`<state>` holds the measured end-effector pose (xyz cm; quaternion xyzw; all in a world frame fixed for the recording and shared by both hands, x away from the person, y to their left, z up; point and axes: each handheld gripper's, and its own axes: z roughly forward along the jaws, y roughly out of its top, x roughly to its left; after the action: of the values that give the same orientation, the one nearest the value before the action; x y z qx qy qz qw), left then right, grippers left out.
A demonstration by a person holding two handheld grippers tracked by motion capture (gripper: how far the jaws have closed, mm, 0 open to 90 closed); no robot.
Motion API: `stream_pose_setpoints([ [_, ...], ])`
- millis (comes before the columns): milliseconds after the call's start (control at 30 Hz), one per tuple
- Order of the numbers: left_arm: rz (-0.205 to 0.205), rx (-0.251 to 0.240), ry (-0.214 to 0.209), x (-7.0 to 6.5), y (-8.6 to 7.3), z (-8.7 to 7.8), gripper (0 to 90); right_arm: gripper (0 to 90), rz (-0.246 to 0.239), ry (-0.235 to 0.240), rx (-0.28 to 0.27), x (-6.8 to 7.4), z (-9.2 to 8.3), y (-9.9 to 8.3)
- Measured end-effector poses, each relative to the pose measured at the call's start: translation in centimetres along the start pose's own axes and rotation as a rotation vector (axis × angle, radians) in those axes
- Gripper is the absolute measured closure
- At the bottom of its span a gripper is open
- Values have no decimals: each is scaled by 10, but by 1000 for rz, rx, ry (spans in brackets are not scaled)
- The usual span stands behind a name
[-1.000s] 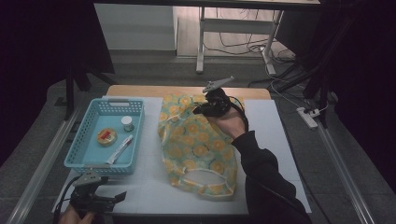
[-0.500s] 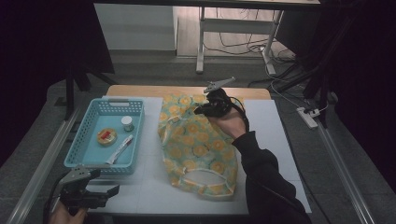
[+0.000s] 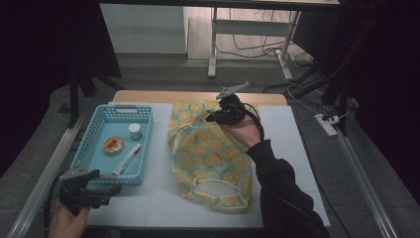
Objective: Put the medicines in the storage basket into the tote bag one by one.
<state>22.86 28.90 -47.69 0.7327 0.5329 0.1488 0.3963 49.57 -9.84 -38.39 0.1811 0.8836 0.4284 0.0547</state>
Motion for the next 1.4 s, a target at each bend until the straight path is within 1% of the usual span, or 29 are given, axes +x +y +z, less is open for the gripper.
stream_pose_setpoints([
  [100,-3,-17,3,4,5,2,7,900,-1,1,-1,0,0,0],
  [167,-7,-39,9,7,7,4,8,900,-3,1,-1,0,1,1],
  [267,-3,-35,20,10,12,5,8,900,-3,3,-1,0,1,1],
  [300,-6,-44,20,11,13,5,8,900,-3,3,-1,0,2,1],
  [367,-8,-39,19,13,17,6,8,900,-2,3,0,0,2,1],
  [433,2,-43,29,15,20,7,12,900,-2,3,1,0,2,1],
  [633,24,-47,31,21,32,13,24,900,-1,5,-1,0,3,2],
  [767,40,-24,57,26,41,17,24,900,-1,4,-2,-1,3,3],
  [867,33,-18,66,30,49,19,24,900,1,4,-4,-1,4,3],
  [933,26,-16,63,35,54,22,24,900,1,5,-1,-1,4,4],
  [1067,29,-9,71,41,62,28,20,900,1,5,1,-2,5,4],
  [1133,36,2,79,44,65,32,12,900,3,5,1,-2,6,3],
  [1167,42,6,88,45,66,33,11,900,4,5,2,-3,6,3],
  [1267,51,37,119,49,70,39,9,900,3,4,4,-3,6,3],
  [1400,48,57,126,57,76,46,7,900,5,3,2,-3,6,3],
])
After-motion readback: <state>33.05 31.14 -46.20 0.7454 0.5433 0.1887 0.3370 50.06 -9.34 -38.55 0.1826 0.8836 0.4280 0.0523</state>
